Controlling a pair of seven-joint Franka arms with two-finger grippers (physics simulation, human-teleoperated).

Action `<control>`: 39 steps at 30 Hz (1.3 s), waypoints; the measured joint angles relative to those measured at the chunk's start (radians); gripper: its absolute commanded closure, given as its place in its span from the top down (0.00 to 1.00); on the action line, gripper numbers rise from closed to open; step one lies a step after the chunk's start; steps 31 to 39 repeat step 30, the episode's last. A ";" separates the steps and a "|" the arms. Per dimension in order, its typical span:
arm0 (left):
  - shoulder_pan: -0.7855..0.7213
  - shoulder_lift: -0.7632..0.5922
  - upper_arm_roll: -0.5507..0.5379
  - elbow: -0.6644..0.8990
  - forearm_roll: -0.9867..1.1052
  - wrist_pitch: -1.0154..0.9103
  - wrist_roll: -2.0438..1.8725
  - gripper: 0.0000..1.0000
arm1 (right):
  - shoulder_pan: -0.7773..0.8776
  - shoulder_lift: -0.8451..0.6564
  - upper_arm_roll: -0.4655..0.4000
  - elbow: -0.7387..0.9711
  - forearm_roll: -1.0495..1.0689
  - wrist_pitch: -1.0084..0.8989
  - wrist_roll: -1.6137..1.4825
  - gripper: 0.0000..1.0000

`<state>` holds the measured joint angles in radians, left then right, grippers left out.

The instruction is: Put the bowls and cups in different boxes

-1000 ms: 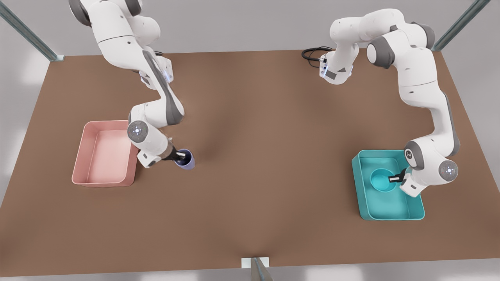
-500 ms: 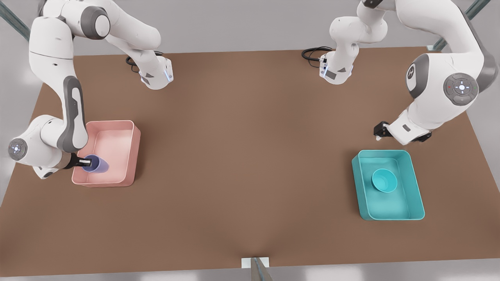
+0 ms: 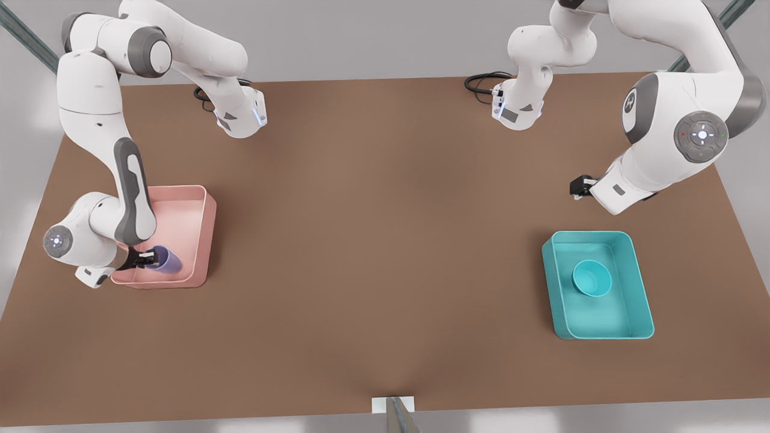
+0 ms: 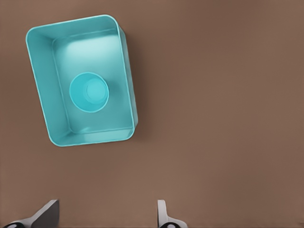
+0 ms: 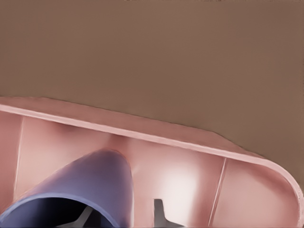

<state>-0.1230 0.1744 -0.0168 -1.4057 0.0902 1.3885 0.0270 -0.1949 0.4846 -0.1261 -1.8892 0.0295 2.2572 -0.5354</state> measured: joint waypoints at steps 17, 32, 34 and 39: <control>-0.001 0.002 -0.002 0.001 -0.024 -0.037 -0.037 1.00 | 0.287 -0.123 0.018 0.435 -0.030 -0.567 0.084 1.00; 0.001 0.003 0.000 0.020 -0.020 -0.054 -0.049 1.00 | 0.075 -0.528 0.138 0.249 -0.059 -0.815 0.384 1.00; 0.001 0.003 0.000 0.020 -0.020 -0.054 -0.049 1.00 | 0.075 -0.528 0.138 0.249 -0.059 -0.815 0.384 1.00; 0.001 0.003 0.000 0.020 -0.020 -0.054 -0.049 1.00 | 0.075 -0.528 0.138 0.249 -0.059 -0.815 0.384 1.00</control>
